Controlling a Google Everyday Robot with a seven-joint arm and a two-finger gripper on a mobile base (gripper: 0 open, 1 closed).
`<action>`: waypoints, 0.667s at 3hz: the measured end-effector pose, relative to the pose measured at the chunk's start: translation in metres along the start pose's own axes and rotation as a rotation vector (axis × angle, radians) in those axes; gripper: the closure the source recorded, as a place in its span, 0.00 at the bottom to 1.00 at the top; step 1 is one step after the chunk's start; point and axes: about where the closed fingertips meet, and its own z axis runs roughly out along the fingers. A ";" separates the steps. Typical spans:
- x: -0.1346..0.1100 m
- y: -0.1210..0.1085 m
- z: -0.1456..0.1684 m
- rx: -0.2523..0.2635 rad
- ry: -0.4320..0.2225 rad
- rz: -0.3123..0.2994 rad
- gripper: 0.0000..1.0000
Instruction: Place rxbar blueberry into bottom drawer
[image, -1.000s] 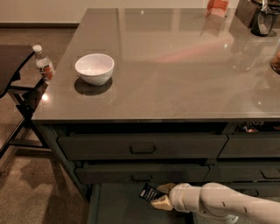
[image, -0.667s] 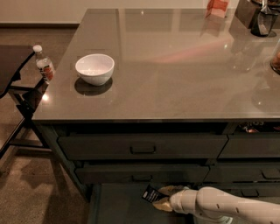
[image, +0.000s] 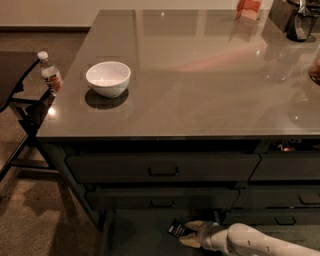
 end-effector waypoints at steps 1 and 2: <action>0.025 -0.008 0.024 -0.035 -0.022 0.046 1.00; 0.044 -0.022 0.050 -0.047 -0.033 0.103 1.00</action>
Offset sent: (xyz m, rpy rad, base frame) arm 0.0384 -0.0134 -0.1018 0.1289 0.1220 -0.0661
